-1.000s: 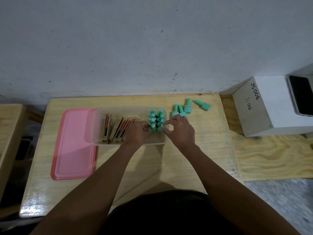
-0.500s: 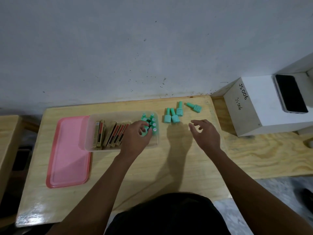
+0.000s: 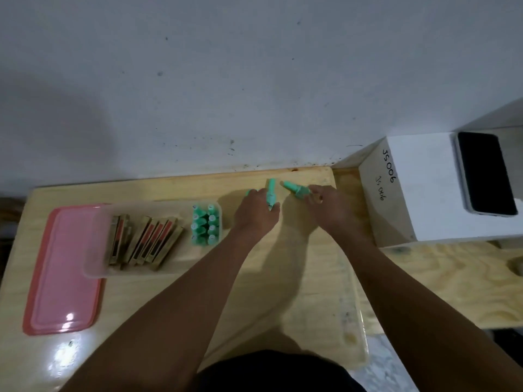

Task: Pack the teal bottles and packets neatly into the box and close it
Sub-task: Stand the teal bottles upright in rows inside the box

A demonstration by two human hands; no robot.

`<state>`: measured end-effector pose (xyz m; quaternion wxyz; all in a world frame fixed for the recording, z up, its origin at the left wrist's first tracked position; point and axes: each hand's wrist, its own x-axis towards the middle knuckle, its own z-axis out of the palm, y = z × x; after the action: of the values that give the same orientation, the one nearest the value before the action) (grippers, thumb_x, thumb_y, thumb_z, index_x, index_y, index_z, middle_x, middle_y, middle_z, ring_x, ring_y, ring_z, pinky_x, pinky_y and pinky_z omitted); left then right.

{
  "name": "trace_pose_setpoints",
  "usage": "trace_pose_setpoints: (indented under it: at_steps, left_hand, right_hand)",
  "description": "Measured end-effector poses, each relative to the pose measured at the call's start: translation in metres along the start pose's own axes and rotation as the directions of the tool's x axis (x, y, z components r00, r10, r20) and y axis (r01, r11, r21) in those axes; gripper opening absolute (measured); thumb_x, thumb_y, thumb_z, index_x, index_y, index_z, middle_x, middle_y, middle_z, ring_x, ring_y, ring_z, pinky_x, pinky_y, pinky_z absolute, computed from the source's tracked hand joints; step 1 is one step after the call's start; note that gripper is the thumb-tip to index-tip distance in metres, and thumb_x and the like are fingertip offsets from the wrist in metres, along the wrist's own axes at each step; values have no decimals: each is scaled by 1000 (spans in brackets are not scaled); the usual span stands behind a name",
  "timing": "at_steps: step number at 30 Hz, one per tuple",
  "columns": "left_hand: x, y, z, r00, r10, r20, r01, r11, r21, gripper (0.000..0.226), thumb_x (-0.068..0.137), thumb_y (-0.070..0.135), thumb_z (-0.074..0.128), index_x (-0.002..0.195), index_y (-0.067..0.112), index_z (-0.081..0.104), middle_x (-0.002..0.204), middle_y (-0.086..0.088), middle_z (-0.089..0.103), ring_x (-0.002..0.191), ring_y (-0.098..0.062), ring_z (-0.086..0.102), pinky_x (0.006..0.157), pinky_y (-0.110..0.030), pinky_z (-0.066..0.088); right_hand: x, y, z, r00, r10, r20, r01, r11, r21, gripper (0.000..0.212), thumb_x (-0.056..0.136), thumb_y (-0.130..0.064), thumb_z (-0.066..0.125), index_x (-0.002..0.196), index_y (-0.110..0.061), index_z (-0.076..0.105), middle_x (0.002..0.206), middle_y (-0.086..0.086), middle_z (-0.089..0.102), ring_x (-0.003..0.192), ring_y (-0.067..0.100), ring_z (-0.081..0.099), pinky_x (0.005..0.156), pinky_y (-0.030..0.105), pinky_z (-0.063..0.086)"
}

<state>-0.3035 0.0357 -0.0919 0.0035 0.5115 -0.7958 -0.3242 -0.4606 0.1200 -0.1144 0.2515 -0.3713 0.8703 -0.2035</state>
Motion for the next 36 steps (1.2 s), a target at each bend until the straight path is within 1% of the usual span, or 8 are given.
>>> trace_pose_setpoints:
  at_steps: [7, 12, 15, 18, 22, 24, 30, 36]
  left_hand:
    - [47, 16, 10, 991, -132, -7, 124, 912, 391, 47, 90, 44, 50, 119, 8, 57, 121, -10, 54, 119, -29, 45, 88, -40, 44]
    - [56, 19, 8, 990, -141, -3, 127, 888, 441, 36, 86, 38, 57, 111, 12, 61, 113, -7, 62, 112, -27, 52, 84, -36, 43]
    - [56, 16, 5, 987, -159, 35, 140, 937, 321, 31, 82, 32, 63, 108, 15, 66, 109, -6, 67, 104, -26, 60, 81, -34, 47]
    - [55, 10, -2, 989, -127, 74, 121, 989, 82, 31, 80, 30, 69, 105, 13, 69, 110, -5, 68, 100, -24, 63, 79, -33, 51]
    - [46, 6, -20, 995, -22, 102, 39, 985, -171, 26, 78, 29, 74, 96, 10, 73, 89, 2, 65, 85, -12, 60, 71, -23, 44]
    - [36, 2, -33, 995, 2, 102, 26, 964, -266, 21, 78, 29, 75, 89, 12, 73, 84, 1, 67, 79, -13, 61, 69, -28, 48]
    - [-15, -29, -82, 995, 31, 96, 18, 880, -475, 28, 74, 36, 78, 84, 11, 73, 79, -10, 73, 68, -21, 67, 68, -43, 57]
    - [-69, -74, -124, 999, 31, 28, -11, 843, -537, 23, 77, 28, 77, 90, 9, 72, 78, -12, 74, 65, -13, 69, 61, -31, 58]
  right_hand:
    - [39, -2, 14, 994, -69, 85, 76, 994, -77, 39, 91, -46, 58, 126, -30, 62, 117, 3, 60, 106, 24, 57, 81, 36, 51]
    - [42, -6, 10, 980, -78, 181, 112, 976, -187, 35, 92, -42, 57, 125, -32, 62, 112, 2, 59, 100, 21, 59, 75, 35, 51]
    - [37, -4, 8, 983, -67, 171, 88, 989, -120, 33, 92, -38, 58, 123, -27, 63, 115, 1, 60, 101, 19, 59, 74, 32, 48]
    - [26, 1, 6, 993, -28, 116, 17, 995, 97, 35, 92, -36, 61, 123, -20, 62, 117, 0, 62, 103, 18, 61, 80, 32, 51]
    - [3, -3, 2, 998, 53, 21, -57, 904, 424, 23, 90, -29, 66, 110, -16, 68, 100, -3, 67, 86, 13, 65, 80, 34, 56]
    - [-11, -9, -2, 999, 48, 20, -51, 863, 502, 22, 90, -29, 67, 106, -14, 69, 98, -4, 68, 79, 4, 64, 77, 30, 56]
    - [-54, -45, -3, 998, -63, -20, 64, 860, 507, 20, 93, -33, 63, 106, -18, 69, 95, -13, 66, 79, -13, 60, 64, 4, 44]
    - [-94, -94, 20, 983, -185, 11, 154, 847, 509, 19, 93, -28, 65, 99, -11, 70, 93, -5, 69, 75, -11, 61, 62, 5, 45]
